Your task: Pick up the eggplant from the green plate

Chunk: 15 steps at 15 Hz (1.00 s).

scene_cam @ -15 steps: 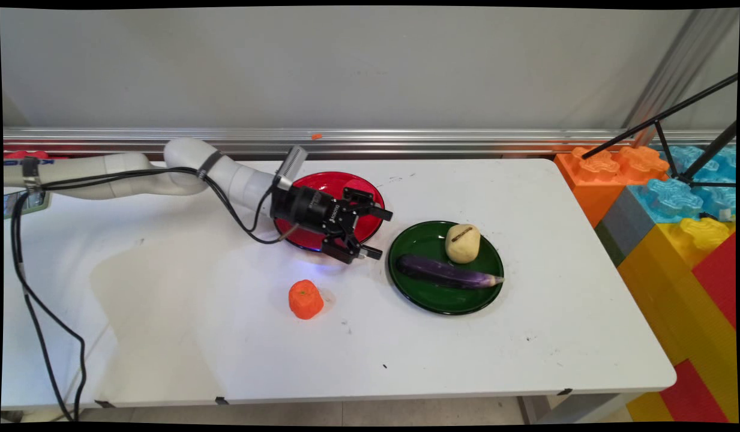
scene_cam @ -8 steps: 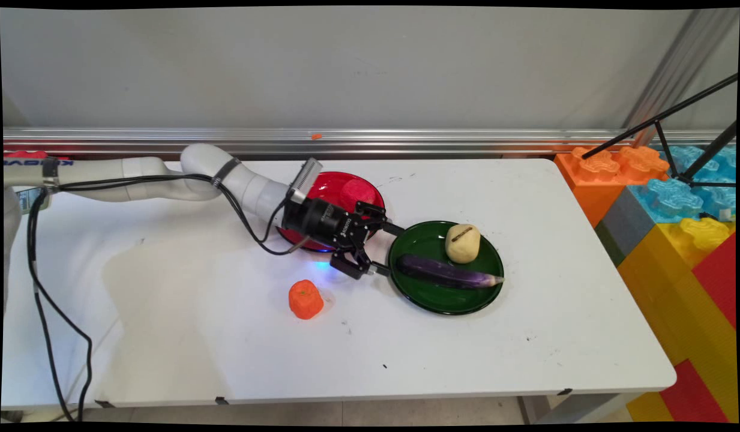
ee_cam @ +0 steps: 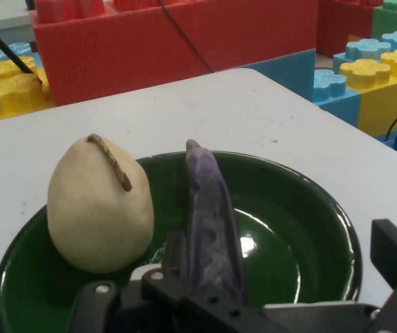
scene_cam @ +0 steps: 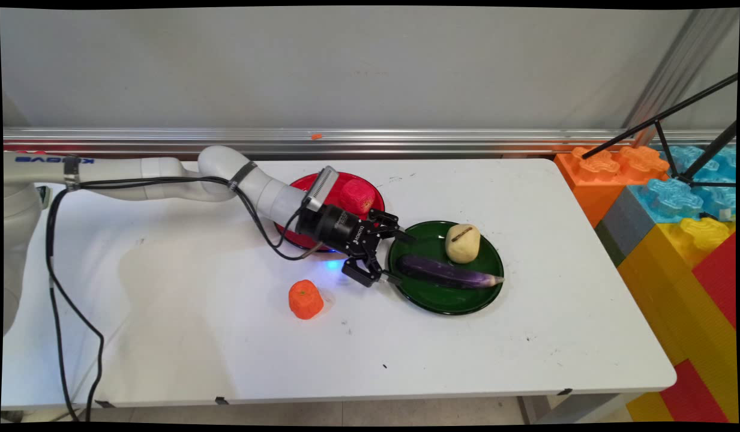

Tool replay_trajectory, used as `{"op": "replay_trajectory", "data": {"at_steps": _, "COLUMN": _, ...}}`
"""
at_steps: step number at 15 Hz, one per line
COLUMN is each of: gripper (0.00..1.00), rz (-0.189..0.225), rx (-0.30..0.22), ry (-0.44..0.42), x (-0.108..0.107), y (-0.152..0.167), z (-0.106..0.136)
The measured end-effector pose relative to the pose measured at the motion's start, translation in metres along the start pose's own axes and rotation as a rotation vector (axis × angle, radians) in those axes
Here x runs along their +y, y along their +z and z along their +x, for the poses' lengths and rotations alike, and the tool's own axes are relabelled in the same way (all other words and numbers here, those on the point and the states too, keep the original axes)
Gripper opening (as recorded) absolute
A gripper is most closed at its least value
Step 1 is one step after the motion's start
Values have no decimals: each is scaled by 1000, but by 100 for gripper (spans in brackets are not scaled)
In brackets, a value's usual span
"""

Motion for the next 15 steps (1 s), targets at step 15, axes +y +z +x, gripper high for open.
{"op": "replay_trajectory", "data": {"at_steps": 15, "gripper": 100, "rz": -24, "rx": -54, "ry": 53, "x": -26, "y": 28, "z": 5}}
